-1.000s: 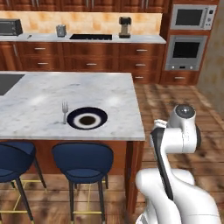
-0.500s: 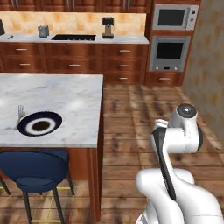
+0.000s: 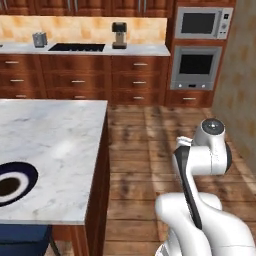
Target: Take the fork and place it on the left side of the plate. Then take the spoon and place it on the right side of the plate. Make sure they're directly next to the plate.
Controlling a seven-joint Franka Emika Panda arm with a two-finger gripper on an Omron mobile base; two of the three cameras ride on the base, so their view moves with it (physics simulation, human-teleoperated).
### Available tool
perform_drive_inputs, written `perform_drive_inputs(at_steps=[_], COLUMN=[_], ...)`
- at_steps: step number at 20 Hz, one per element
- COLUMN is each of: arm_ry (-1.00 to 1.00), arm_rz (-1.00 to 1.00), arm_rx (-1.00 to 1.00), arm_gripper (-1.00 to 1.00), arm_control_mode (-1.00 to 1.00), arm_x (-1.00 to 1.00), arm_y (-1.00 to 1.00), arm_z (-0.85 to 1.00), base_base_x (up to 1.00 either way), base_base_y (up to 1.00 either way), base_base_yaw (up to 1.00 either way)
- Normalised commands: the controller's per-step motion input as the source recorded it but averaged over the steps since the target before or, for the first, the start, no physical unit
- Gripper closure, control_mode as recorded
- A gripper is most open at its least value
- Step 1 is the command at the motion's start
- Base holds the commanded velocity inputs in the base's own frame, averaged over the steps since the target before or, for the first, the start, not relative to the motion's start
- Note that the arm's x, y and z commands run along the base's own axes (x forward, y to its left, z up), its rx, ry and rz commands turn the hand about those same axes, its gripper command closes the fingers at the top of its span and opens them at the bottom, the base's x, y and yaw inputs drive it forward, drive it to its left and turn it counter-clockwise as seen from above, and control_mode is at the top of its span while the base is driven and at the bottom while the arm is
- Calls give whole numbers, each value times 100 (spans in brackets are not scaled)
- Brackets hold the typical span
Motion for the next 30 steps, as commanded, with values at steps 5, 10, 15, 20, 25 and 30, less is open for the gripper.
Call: perform_drive_inputs(at_steps=[5, 10, 15, 20, 25, 30], arm_ry=[0, 0, 0, 0, 0, 0], arm_rz=[0, 0, 0, 0, 0, 0], arm_rx=[0, 0, 0, 0, 0, 0], arm_gripper=[-100, -100, -100, -100, -100, -100], arm_control_mode=[100, 100, 100, 100, 100, 100], arm_x=[0, 0, 0, 0, 0, 0], arm_y=[0, 0, 0, 0, 0, 0], arm_z=[0, 0, 0, 0, 0, 0], base_base_x=[100, 100, 100, 100, 100, 100], base_base_y=[-63, -62, -52, -28, -21, -16], base_base_yaw=[5, 6, 10, 14, 15, 16])
